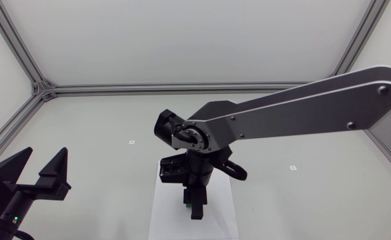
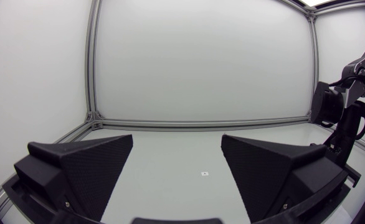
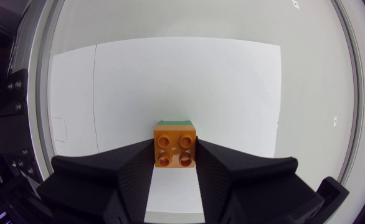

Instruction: Pick up the orange 2x2 brick with the right arm and stack it on top of the green 2x2 brick in the center

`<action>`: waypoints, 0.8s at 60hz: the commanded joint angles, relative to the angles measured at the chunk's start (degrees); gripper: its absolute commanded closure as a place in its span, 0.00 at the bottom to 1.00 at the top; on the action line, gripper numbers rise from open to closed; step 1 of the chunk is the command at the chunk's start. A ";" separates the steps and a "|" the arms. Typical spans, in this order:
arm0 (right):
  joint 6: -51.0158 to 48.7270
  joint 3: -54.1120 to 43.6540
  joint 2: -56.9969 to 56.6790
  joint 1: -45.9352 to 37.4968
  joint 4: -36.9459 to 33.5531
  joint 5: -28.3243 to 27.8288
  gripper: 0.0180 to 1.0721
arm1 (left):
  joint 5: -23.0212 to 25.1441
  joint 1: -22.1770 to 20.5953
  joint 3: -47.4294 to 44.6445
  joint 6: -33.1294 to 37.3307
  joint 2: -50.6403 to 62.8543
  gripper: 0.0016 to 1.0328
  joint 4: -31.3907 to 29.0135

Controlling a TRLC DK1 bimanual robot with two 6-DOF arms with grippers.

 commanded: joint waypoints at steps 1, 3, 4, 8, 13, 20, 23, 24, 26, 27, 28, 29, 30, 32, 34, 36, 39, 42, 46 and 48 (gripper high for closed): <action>-1.33 -2.86 5.78 0.01 -1.37 0.87 0.95 | 0.25 0.14 -2.35 0.75 -0.45 0.04 -0.84; -1.42 -2.86 5.87 0.01 -1.46 0.87 0.95 | 0.25 0.14 -2.35 0.75 -0.45 0.04 -0.84; -1.42 -2.86 5.96 0.01 -1.46 0.87 0.95 | 0.34 0.14 -2.35 0.75 -0.45 0.04 -0.84; -1.42 -2.77 6.22 0.19 -1.55 0.87 0.95 | 0.25 0.14 -2.35 0.75 -0.45 0.04 -0.84; -1.42 -2.33 6.48 0.28 -2.51 0.95 0.95 | 0.25 0.14 -2.35 0.75 -0.45 0.04 -0.84; -1.16 -1.89 5.96 0.45 -3.48 0.95 0.95 | 0.25 0.14 -2.35 0.75 -0.45 0.04 -0.84; -0.98 -1.62 5.78 0.45 -3.66 1.04 0.95 | 0.25 0.14 -2.35 0.75 -0.45 0.04 -0.84; -0.89 -1.54 5.78 0.45 -3.83 1.04 0.95 | 0.25 0.14 -2.35 0.75 -0.45 0.04 -0.84; -0.80 -1.45 5.87 0.45 -3.92 1.22 0.95 | 0.25 0.14 -2.35 0.75 -0.45 0.04 -0.84; -0.80 -1.36 5.87 0.37 -3.92 1.31 0.95 | 0.25 0.14 -2.35 0.75 -0.45 0.04 -0.84; -0.80 -1.36 5.87 0.37 -4.01 1.31 0.95 | 0.25 0.14 -2.35 0.75 -0.45 0.04 -0.84; -0.80 -1.36 5.87 0.37 -4.01 1.31 0.95 | 0.25 0.14 -2.35 0.75 -0.45 0.04 -0.84; -0.80 -1.36 5.87 0.37 -4.01 1.31 0.95 | 0.25 0.14 -2.35 0.75 -0.45 0.04 -0.84; -0.72 -1.36 5.87 0.37 -4.01 1.31 0.95 | 0.25 0.14 -2.35 0.75 -0.45 0.04 -0.84; -0.72 -1.27 5.87 0.45 -4.01 1.31 0.95 | 0.25 0.14 -2.35 0.75 -0.45 0.04 -0.76; -0.72 -1.27 5.87 0.45 -4.01 1.31 0.95 | 0.25 0.14 -2.35 0.75 -0.45 0.04 -0.84; -0.72 -1.19 5.87 0.45 -4.01 1.31 0.95 | 0.25 0.14 -2.35 0.75 -0.45 0.04 -0.84; -0.63 -1.19 5.78 0.54 -4.01 1.31 0.95 | 0.25 0.14 -2.35 0.75 -0.45 0.04 -0.84; -0.63 -1.19 5.61 0.54 -4.01 1.39 0.95 | 0.25 0.14 -2.35 0.75 -0.45 0.04 -0.84; -0.63 -1.19 5.43 0.63 -4.10 1.39 0.95 | 0.34 0.14 -2.35 0.75 -0.45 0.04 -0.84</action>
